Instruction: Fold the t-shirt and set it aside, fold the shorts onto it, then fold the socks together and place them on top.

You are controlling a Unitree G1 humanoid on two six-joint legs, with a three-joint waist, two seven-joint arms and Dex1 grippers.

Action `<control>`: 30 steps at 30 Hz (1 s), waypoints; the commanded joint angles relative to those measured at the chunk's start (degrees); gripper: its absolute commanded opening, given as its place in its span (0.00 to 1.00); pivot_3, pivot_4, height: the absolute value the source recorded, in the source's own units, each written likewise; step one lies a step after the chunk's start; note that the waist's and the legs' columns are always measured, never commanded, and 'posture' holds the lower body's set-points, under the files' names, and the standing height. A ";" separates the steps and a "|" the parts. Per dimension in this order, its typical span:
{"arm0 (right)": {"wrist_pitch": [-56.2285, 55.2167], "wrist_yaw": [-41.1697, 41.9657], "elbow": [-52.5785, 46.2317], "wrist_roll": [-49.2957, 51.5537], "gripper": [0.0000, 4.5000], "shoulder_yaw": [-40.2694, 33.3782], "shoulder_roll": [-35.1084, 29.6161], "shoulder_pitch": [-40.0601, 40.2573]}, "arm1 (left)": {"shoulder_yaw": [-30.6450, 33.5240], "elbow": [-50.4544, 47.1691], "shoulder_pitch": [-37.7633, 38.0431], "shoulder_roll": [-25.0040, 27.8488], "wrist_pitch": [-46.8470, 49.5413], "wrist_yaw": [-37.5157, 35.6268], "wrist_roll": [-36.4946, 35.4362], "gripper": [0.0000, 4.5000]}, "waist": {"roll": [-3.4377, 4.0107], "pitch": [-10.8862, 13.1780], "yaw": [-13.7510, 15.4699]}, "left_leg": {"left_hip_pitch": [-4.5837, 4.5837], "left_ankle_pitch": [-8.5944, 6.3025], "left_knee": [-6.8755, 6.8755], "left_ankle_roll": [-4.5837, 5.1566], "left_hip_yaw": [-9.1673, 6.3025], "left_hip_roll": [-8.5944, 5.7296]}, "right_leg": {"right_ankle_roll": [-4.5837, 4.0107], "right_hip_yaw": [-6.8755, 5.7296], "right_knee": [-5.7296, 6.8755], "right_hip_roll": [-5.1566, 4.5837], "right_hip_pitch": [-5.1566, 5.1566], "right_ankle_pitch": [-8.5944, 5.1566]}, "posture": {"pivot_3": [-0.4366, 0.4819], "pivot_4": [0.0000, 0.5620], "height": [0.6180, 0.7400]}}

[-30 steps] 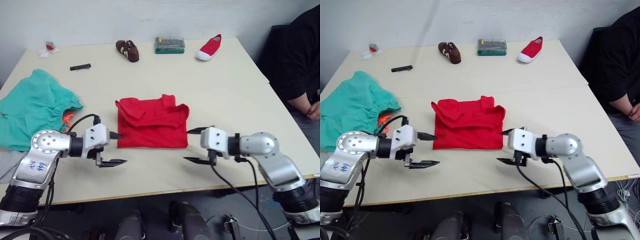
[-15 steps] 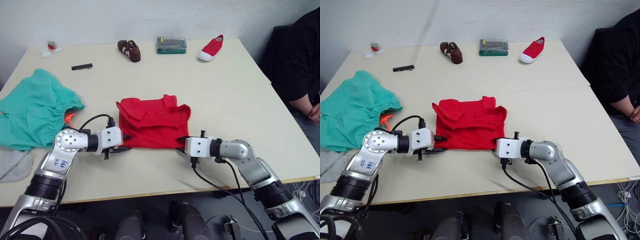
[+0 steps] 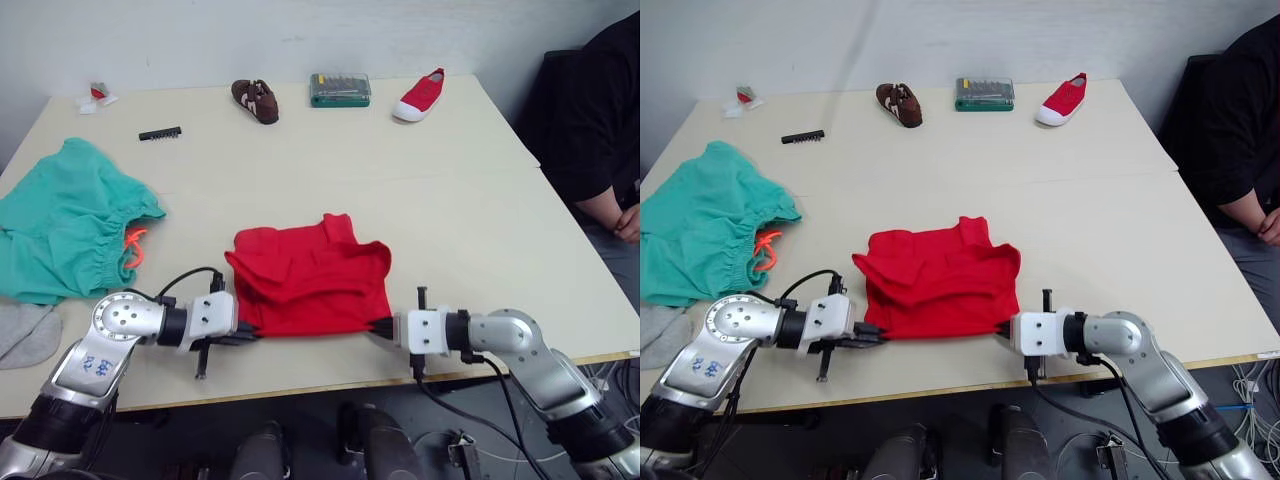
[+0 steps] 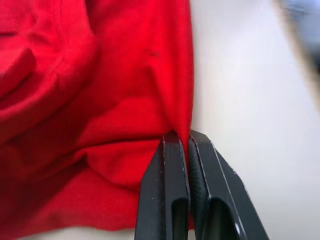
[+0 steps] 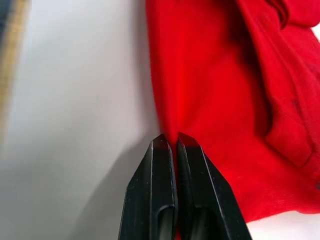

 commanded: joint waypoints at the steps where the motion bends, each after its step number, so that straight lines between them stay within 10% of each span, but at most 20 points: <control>1: 1.66 -1.23 -3.82 1.07 0.00 -2.50 -0.63 1.77 | 1.67 -4.23 2.39 0.80 1.03 0.56 -1.41 0.01 | 0.00 0.00 0.12 | 0.02 -0.01 0.00 0.02 -0.02 -0.01 | 0.00 0.00 0.01 0.01 0.03 0.00 | 0.48 0.27 1.00; 8: 5.35 -4.26 -5.87 0.43 0.00 -2.52 1.54 2.87 | -0.62 3.74 4.92 -0.94 -5.10 3.07 2.99 0.01 | 0.37 0.12 -0.34 | -0.13 0.03 -0.11 0.03 -0.80 -0.13 | 0.09 -0.60 -0.12 -0.20 0.73 -0.07 | 0.48 0.27 1.00; 12: 10.12 -4.60 -7.28 3.57 0.00 -3.76 2.42 3.47 | -0.41 6.40 5.90 -1.01 -8.91 2.50 2.50 0.01 | 0.73 0.27 -0.51 | -0.06 0.95 -0.69 0.21 -4.50 -1.61 | 1.22 -4.14 -0.35 -2.09 2.70 -0.99 | 0.48 0.27 1.00; 17: 14.98 -2.17 -10.94 9.91 0.00 -6.67 0.63 5.28 | 0.66 8.46 6.64 -0.94 -10.61 1.98 0.90 0.01 | 1.12 0.51 1.73 | 0.53 1.10 -0.87 -0.02 -4.61 -1.56 | 1.03 -3.87 -0.39 -2.02 2.82 -1.18 | 0.48 0.27 1.00; 20: 18.40 -0.61 -13.21 14.02 0.00 -9.29 -1.30 7.06 | 1.59 8.96 6.86 -0.07 -10.67 0.63 -0.62 0.17 | 1.15 0.53 1.87 | 0.55 1.00 -0.89 -0.11 -4.55 -1.46 | 0.96 -3.81 -0.43 -1.95 2.81 -1.26 | 0.48 0.27 1.00; 28: 27.09 3.86 -20.37 26.83 0.47 -19.38 -7.62 10.87 | 12.22 0.32 12.21 7.25 4.74 -6.22 -16.87 0.73 | 1.20 0.73 1.58 | 0.57 0.82 -0.96 -0.01 -4.25 -1.38 | 0.96 -3.61 -0.64 -1.88 2.73 -1.28 | 0.48 0.27 1.00; 30: 30.44 4.67 -21.60 32.72 0.47 -23.61 -8.52 11.18 | 17.08 -2.36 13.70 9.77 11.81 -8.15 -23.70 0.73 | 1.12 0.86 1.63 | 0.51 0.76 -0.96 0.02 -4.25 -1.36 | 0.94 -3.61 -0.71 -1.86 2.68 -1.27 | 0.48 0.27 1.00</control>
